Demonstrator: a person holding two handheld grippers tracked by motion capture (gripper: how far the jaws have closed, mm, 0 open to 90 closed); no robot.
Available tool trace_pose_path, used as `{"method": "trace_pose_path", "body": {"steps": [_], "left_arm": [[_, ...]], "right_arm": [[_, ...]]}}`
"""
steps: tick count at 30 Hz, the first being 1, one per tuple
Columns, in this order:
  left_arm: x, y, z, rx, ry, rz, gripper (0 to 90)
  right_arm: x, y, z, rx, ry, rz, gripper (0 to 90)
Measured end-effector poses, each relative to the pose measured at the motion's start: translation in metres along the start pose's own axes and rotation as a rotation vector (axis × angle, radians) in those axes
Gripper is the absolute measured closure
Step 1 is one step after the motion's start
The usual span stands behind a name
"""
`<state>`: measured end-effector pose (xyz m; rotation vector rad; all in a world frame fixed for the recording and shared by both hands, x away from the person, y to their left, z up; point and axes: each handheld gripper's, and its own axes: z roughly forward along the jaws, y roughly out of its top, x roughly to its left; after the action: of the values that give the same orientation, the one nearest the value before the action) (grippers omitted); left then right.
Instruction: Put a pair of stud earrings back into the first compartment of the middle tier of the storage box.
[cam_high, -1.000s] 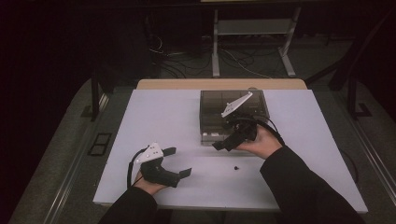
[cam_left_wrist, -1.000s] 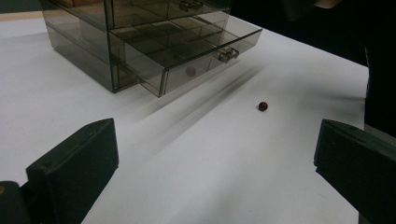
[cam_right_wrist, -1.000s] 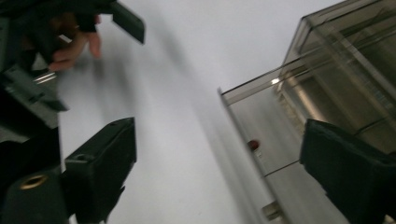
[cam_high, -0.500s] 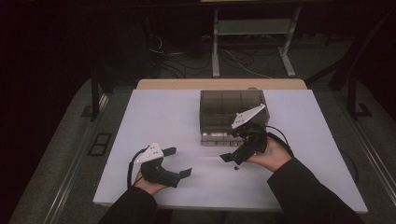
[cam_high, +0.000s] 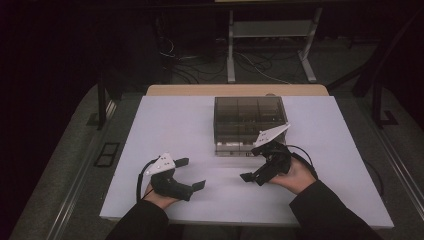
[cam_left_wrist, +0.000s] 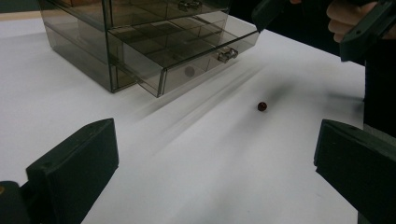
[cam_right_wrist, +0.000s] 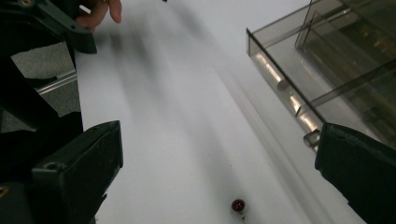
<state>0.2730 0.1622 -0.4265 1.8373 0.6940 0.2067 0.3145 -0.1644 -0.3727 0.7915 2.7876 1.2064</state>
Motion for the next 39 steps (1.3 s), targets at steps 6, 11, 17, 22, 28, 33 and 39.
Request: {"method": "trace_pose_path", "body": {"steps": [6,11,17,22,28,33,39], "left_arm": [[0.000,0.000,0.000,0.000,0.001,0.000,0.0],[0.000,0.000,0.000,0.000,0.000,-0.003,0.0],[0.000,0.000,0.000,0.001,-0.001,-0.001,0.0],[0.000,0.000,0.000,0.002,-0.002,-0.001,0.0],[-0.001,0.000,0.001,0.001,-0.005,-0.003,0.0],[-0.001,0.000,0.001,0.004,-0.006,0.000,0.0],[-0.001,0.000,0.001,0.004,-0.006,-0.001,0.0]], "right_arm": [[-0.002,-0.010,0.003,0.003,0.004,0.009,0.4],[-0.003,-0.015,0.005,0.006,0.009,0.021,0.4],[-0.004,-0.026,0.015,0.044,0.012,0.025,0.4],[-0.007,-0.032,0.020,0.063,0.016,0.025,0.4],[-0.012,-0.041,0.027,0.092,0.027,0.007,15.1],[-0.018,-0.047,0.031,0.111,0.013,-0.014,32.3],[-0.019,-0.047,0.033,0.119,-0.007,-0.044,46.8]]}}
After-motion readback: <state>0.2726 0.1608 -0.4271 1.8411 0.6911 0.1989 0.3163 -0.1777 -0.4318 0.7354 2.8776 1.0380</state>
